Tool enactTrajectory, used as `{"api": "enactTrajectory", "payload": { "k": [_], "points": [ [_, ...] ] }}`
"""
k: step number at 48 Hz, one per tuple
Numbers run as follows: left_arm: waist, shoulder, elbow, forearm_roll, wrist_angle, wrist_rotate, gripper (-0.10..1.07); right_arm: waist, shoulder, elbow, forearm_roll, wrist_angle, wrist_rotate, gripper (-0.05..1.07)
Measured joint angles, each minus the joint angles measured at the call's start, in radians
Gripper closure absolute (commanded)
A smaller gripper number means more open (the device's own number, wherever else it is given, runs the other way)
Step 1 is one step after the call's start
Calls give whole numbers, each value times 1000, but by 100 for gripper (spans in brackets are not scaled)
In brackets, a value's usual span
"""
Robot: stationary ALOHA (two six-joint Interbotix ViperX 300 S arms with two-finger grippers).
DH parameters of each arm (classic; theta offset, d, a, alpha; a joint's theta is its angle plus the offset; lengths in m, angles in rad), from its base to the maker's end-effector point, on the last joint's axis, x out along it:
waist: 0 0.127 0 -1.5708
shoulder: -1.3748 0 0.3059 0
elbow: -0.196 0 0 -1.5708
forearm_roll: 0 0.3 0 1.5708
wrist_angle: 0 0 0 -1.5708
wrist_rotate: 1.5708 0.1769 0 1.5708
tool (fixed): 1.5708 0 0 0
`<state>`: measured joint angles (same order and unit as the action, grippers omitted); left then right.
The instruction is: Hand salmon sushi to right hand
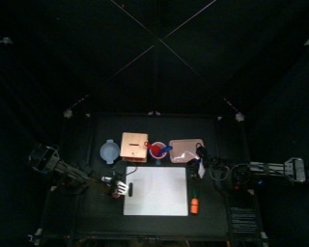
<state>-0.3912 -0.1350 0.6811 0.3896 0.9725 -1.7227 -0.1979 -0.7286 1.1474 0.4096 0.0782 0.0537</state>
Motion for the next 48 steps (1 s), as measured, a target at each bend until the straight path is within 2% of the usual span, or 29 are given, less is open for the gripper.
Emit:
{"api": "enactTrajectory", "payload": {
  "k": [4,10,18,26,34,48],
  "points": [
    [26,-8,-5,97,-28,49,47,0,3,0,0,-2,0,102],
    [91,-15,-5,184,-121,129,47,0,12,0,8,-3,2,102],
    [206,-17,2,212,-324,256,47,0,40,3,23,-5,0,102],
    [285,-6,21,201,-451,293,47,0,67,12,35,-5,2,102],
    [318,-2,21,219,-549,307,47,0,83,14,51,-5,0,102],
    [347,11,11,295,-643,330,47,5,87,14,63,-5,0,102]
  ]
}}
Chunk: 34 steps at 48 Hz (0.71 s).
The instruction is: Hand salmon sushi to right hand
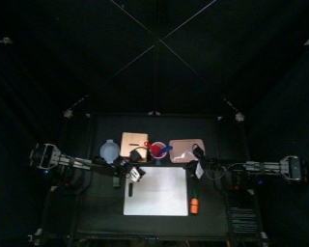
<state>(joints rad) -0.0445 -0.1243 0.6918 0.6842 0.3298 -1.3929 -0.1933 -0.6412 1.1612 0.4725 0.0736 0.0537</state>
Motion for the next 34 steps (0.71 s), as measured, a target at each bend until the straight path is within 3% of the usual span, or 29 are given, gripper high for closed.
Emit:
{"api": "enactTrajectory", "payload": {
  "k": [18,25,34],
  "points": [
    [94,133,-80,176,-341,11,47,26,0,-15,-5,-12,-5,102],
    [126,158,-100,212,-413,31,47,69,-3,-23,-6,-52,-5,102],
    [156,158,-129,206,-459,69,47,150,0,-23,2,-196,-3,101]
  ]
}}
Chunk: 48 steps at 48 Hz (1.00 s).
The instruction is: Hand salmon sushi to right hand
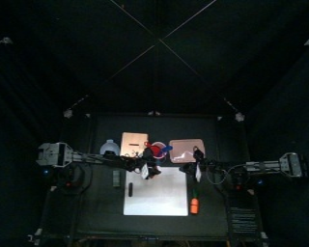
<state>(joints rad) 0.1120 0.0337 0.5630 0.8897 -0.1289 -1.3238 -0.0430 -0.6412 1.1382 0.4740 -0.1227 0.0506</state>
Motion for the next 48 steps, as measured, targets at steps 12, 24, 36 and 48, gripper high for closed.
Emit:
{"api": "enactTrajectory", "payload": {
  "k": [12,24,36,48],
  "points": [
    [40,52,-104,-241,17,5,48,118,81,-29,97,-161,5,85],
    [40,140,-181,-347,18,37,48,147,201,-81,181,-199,3,36],
    [38,143,-192,-353,-5,54,48,146,250,-94,213,-235,2,-3],
    [46,153,-198,-449,-52,55,48,138,281,-101,267,-314,2,0]
  ]
}}
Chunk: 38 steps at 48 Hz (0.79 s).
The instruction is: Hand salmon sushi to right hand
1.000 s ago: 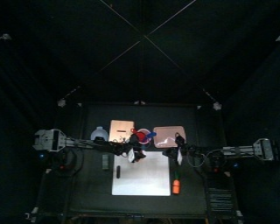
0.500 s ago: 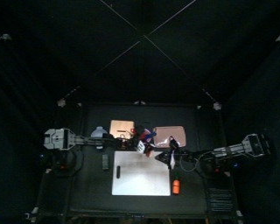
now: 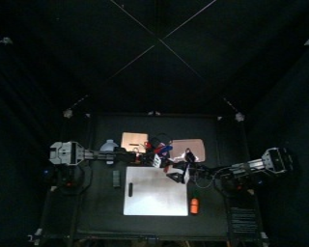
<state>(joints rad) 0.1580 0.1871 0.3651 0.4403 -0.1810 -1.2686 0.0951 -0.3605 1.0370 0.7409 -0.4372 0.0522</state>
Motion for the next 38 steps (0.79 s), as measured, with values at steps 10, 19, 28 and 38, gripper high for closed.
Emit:
{"api": "enactTrajectory", "payload": {
  "k": [10,19,28,38],
  "points": [
    [5,20,0,-40,-97,21,48,-15,35,-12,6,-8,-2,0],
    [3,18,0,-71,-138,43,48,-37,48,-25,11,-12,-2,0],
    [2,18,11,-101,-146,71,48,-51,48,-25,31,-44,-3,0],
    [2,18,14,-126,-149,101,48,-51,48,-25,32,-58,0,1]
  ]
}}
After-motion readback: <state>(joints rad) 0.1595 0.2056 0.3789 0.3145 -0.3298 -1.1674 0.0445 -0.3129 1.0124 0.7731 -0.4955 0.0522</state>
